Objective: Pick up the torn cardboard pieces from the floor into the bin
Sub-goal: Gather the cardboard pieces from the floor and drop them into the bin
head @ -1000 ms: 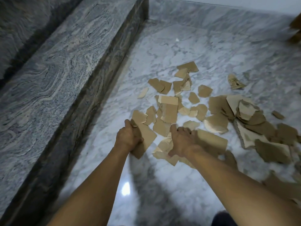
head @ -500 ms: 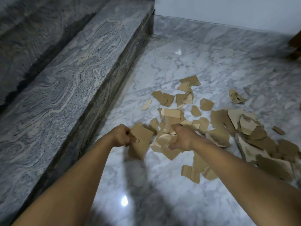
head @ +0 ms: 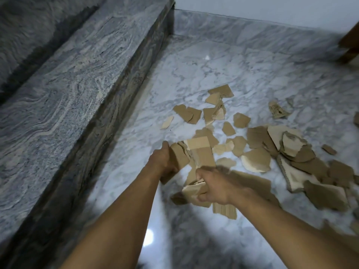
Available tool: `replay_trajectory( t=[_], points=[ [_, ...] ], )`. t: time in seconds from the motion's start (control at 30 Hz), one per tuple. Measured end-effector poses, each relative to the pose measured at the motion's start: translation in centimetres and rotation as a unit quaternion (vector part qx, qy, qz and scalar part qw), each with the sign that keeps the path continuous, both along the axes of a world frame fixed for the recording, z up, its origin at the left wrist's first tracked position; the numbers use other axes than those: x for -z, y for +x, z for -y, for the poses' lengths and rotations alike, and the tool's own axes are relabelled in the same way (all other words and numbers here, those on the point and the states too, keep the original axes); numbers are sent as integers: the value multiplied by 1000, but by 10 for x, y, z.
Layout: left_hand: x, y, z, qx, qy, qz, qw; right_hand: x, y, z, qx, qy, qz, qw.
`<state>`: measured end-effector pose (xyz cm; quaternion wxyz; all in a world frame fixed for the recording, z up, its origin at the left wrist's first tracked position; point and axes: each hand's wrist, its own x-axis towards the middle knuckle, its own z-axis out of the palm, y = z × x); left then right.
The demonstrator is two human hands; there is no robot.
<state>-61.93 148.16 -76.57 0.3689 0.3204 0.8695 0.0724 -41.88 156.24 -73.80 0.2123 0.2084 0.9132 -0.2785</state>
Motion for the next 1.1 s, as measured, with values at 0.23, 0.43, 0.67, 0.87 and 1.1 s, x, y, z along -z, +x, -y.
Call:
replay_trajectory(
  t=[0.23,0.43,0.67,0.87,1.1],
  points=[
    [-28,-21,42,34,-28,48,998,-32,-13,-21,-163,85,30,983],
    [-49,-49,23,98,-78,23,992,-10,-31,-2,-329,187,84,922],
    [-26,-40,31,-12,40,29,999,5,-42,4,-346,225,68,908],
    [-31,-51,35,-60,104,8,993,9,-47,2,-356,224,29,907],
    [-42,-48,39,-96,147,40,984,3,-62,0,-359,223,71,904]
  ],
)
